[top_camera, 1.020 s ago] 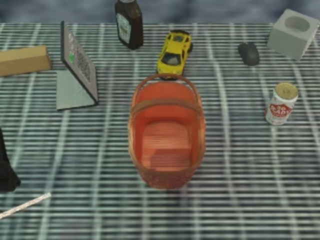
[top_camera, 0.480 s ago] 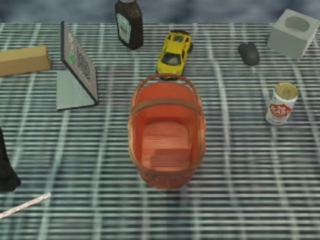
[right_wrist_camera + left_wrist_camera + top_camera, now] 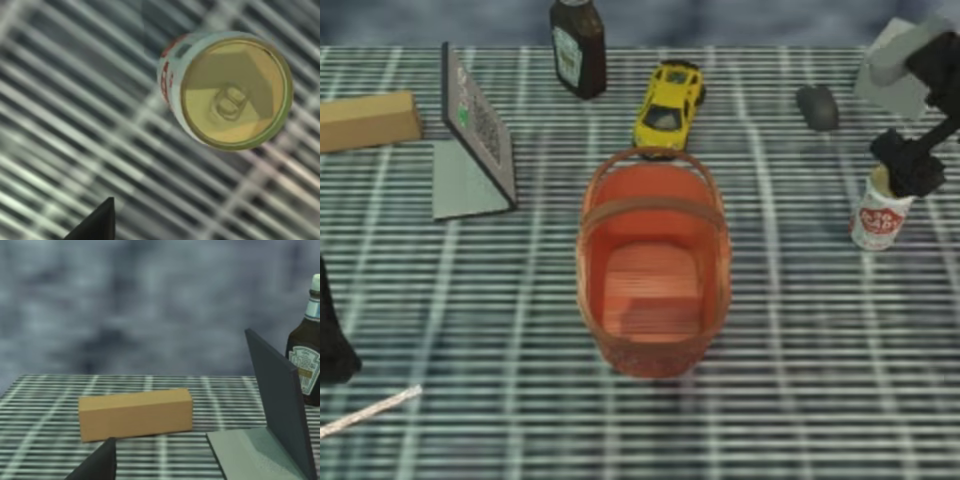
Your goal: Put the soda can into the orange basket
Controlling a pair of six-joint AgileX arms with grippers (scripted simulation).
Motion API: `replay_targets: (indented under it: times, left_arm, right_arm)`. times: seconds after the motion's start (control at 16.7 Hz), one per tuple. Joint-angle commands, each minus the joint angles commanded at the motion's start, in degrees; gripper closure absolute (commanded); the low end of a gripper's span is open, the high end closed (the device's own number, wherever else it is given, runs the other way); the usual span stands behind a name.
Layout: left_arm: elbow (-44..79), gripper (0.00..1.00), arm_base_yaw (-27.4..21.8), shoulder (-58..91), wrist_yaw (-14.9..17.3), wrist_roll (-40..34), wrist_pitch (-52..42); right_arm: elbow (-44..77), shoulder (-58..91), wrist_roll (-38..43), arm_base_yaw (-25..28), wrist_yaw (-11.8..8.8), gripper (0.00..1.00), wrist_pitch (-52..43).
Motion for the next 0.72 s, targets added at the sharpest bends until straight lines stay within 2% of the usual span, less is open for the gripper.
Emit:
replay_targets:
  times: [0.36, 0.72]
  left_arm:
    - [0.00, 0.00, 0.00, 0.00, 0.00, 0.00, 0.00]
    - [0.00, 0.00, 0.00, 0.00, 0.00, 0.00, 0.00]
  right_arm:
    - [16.62, 17.22, -4.53, 1.42, 0.06, 0.00, -9.59]
    - [18.20, 18.61, -4.95, 1.54, 0.07, 0.00, -10.43]
